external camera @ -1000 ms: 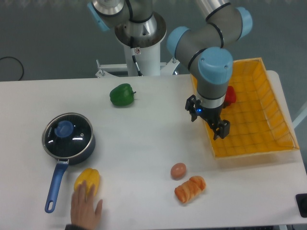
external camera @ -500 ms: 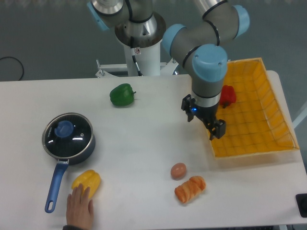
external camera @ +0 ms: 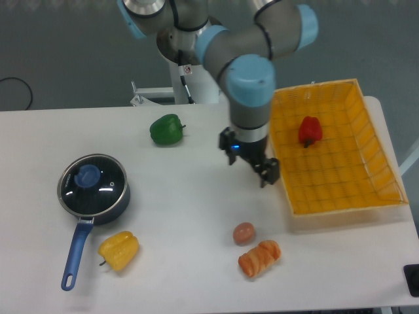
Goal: Open the lid
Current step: 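Move the gripper over the saucepan and lower it to the blue lid knob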
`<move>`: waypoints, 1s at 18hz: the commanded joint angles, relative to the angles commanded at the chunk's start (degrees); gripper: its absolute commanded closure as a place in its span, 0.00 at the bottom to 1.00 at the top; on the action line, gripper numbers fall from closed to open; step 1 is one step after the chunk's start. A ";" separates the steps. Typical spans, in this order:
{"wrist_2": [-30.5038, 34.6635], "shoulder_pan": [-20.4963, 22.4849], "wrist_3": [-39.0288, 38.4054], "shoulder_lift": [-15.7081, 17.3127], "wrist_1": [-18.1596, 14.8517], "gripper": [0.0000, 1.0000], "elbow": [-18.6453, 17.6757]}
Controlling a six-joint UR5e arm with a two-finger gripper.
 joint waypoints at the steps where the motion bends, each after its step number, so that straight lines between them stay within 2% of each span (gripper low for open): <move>1: 0.70 -1.32 -1.50 0.00 0.00 0.00 0.18; 7: 1.41 -8.27 -13.37 0.35 -0.09 0.00 0.09; 8: 1.32 -10.28 -17.21 1.40 -1.13 0.00 0.00; 12: 0.88 -15.21 -26.01 2.11 -3.60 0.00 0.18; 15: 1.06 -20.30 -33.57 1.15 -3.69 0.00 0.62; 18: 1.15 -23.56 -37.98 -0.08 -3.60 0.00 1.75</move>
